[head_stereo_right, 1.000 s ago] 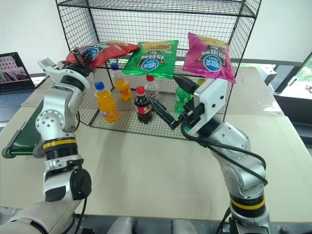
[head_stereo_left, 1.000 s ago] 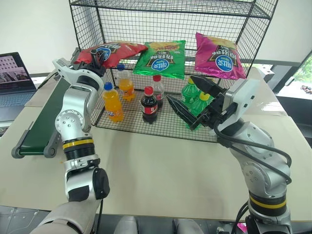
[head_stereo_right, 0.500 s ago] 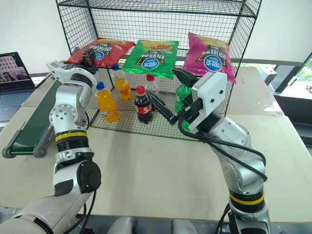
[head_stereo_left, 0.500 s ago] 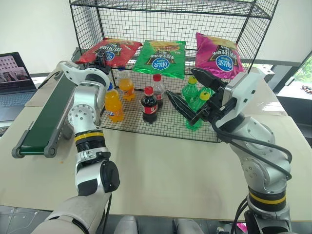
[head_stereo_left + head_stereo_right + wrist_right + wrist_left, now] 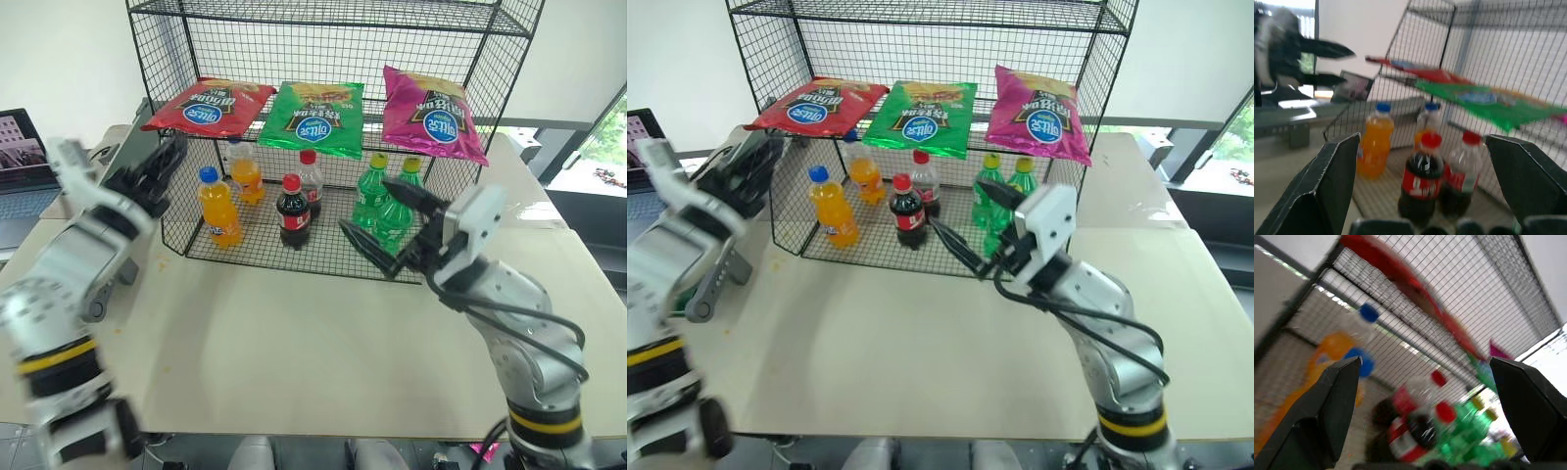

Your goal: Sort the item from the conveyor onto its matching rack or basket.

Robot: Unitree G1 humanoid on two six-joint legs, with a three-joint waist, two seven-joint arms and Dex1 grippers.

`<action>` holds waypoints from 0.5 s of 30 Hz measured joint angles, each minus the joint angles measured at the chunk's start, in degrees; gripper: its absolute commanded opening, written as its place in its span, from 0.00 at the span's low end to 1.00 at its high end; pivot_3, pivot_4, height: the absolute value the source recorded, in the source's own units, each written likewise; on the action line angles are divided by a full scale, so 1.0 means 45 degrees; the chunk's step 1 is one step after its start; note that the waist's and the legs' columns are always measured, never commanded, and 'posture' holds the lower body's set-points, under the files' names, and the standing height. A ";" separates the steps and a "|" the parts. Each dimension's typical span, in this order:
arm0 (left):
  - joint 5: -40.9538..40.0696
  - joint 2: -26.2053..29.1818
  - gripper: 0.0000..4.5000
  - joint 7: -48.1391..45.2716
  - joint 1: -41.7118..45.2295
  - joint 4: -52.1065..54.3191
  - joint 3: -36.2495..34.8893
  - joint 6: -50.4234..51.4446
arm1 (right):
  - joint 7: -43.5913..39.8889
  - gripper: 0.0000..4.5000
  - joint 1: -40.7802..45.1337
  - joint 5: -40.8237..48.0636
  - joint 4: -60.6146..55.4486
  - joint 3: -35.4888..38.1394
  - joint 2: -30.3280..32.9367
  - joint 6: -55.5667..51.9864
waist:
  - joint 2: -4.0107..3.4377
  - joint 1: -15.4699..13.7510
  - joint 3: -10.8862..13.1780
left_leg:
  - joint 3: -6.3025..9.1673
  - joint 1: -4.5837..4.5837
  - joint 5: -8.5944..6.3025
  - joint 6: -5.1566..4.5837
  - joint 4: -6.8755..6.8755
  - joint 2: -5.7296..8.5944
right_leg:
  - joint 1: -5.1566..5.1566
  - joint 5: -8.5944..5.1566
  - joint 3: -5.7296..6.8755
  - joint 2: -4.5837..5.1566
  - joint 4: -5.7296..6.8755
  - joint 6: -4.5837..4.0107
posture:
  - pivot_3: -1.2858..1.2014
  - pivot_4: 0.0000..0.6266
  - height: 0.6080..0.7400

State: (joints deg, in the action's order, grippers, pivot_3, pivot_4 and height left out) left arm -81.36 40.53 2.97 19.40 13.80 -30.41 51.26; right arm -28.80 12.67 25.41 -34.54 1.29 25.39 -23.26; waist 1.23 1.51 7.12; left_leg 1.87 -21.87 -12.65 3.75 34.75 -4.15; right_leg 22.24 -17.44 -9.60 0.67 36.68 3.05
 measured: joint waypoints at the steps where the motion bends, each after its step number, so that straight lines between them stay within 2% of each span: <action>1: 0.0631 0.0240 0.99 -0.0542 -0.0707 0.0386 0.0224 -0.0032 | 0.0032 1.00 -0.0378 -0.0037 0.0044 0.0038 0.0002 0.0005 | -0.0002 -0.0065 0.0002 | -0.0001 0.0007 0.0002 0.0005 0.0003 0.0008 | -0.0002 -0.0002 0.0000 0.0007 0.0005 -0.0002 | 0.52 0.24 1.00; 4: 0.2527 0.0497 0.99 -0.1680 -0.2041 0.1169 0.1192 -0.0327 | 0.0241 1.00 -0.1080 -0.0267 0.0170 0.0149 -0.0033 0.0005 | 0.0010 -0.0170 0.0018 | 0.0000 0.0004 0.0023 0.0036 0.0001 0.0010 | 0.0008 -0.0007 0.0000 0.0007 0.0001 0.0002 | 0.52 0.24 1.00; 8: 0.6230 -0.0301 0.99 -0.1669 -0.2408 0.1850 0.3325 -0.2111 | 0.1026 1.00 -0.2376 -0.1237 0.0898 0.0133 -0.0646 0.0570 | 0.0031 -0.0184 0.0017 | 0.0001 -0.0012 0.0029 0.0026 -0.0003 0.0018 | -0.0002 -0.0013 -0.0012 0.0010 -0.0028 0.0015 | 0.52 0.24 1.00; 12: 1.0443 -0.1073 0.99 -0.2272 -0.2576 0.0999 0.5898 -0.4840 | 0.2006 1.00 -0.2903 -0.2314 0.1843 0.0116 -0.1477 0.1212 | 0.0023 -0.0093 0.0015 | 0.0002 -0.0020 0.0019 0.0006 -0.0016 0.0022 | 0.0014 0.0002 -0.0019 0.0009 -0.0030 -0.0011 | 0.52 0.24 1.00; 15: 1.2142 -0.1718 0.99 -0.3069 -0.2555 -0.0288 0.6847 -0.6427 | 0.2452 1.00 -0.2948 -0.2971 0.2439 0.0055 -0.1804 0.1778 | 0.0015 -0.0072 0.0010 | 0.0002 -0.0020 0.0008 -0.0014 -0.0018 0.0022 | 0.0010 0.0001 -0.0019 0.0008 -0.0032 -0.0013 | 0.52 0.24 1.00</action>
State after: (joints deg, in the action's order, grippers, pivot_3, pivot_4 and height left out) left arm -26.72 32.80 -10.84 7.91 12.51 0.40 22.34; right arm -17.76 -0.60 12.04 -23.57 1.53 17.27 -15.26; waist 1.29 1.19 7.17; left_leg 1.88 -21.96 -12.61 3.68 34.67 -4.05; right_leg 22.28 -17.43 -9.68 0.71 36.53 2.99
